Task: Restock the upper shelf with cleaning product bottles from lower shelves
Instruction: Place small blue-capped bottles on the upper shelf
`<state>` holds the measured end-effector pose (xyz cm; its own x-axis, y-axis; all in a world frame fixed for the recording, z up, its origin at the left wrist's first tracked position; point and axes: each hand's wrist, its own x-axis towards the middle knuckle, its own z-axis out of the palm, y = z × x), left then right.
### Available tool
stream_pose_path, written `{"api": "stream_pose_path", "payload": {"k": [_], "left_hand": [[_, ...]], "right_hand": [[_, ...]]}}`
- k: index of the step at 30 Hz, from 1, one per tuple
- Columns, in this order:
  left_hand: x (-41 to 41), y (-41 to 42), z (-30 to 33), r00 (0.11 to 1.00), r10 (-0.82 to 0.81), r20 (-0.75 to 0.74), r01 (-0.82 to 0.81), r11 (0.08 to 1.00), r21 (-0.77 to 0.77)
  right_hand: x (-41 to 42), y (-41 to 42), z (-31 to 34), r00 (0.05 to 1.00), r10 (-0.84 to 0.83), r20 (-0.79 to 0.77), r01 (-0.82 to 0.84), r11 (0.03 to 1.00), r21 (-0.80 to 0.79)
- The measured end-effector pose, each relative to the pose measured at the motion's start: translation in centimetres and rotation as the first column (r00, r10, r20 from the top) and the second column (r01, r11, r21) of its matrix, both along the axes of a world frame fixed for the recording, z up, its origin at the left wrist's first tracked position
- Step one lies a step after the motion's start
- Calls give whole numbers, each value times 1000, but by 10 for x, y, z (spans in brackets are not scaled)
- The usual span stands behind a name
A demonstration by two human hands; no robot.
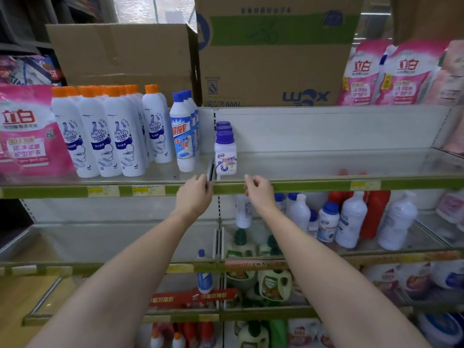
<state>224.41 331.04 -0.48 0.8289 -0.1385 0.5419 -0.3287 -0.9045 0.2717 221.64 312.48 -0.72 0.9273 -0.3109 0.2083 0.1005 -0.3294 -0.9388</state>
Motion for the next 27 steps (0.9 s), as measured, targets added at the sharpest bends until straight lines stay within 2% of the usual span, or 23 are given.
{"api": "stream_pose_path", "payload": {"k": [3, 7, 16, 24, 27], "left_hand": [[-9, 10, -26, 976, -13, -217, 20, 999, 28], [-29, 13, -57, 923, -24, -384, 29, 1000, 6], [-53, -6, -103, 839, -164, -519, 170, 985, -37], [-25, -57, -116, 758, -225, -612, 247, 968, -51], [-9, -92, -119, 742, -229, -629, 309, 951, 18]], "right_hand": [[-24, -5, -24, 992, 6, -124, -8, 1000, -15], [-51, -12, -64, 967, -11, -256, -12, 996, -87], [-93, -20, -108, 932, -79, -354, 43, 993, -109], [-67, -73, -125, 894, -192, -404, 117, 972, -204], [-52, -107, -134, 872, -238, -428, 158, 964, -213]]}}
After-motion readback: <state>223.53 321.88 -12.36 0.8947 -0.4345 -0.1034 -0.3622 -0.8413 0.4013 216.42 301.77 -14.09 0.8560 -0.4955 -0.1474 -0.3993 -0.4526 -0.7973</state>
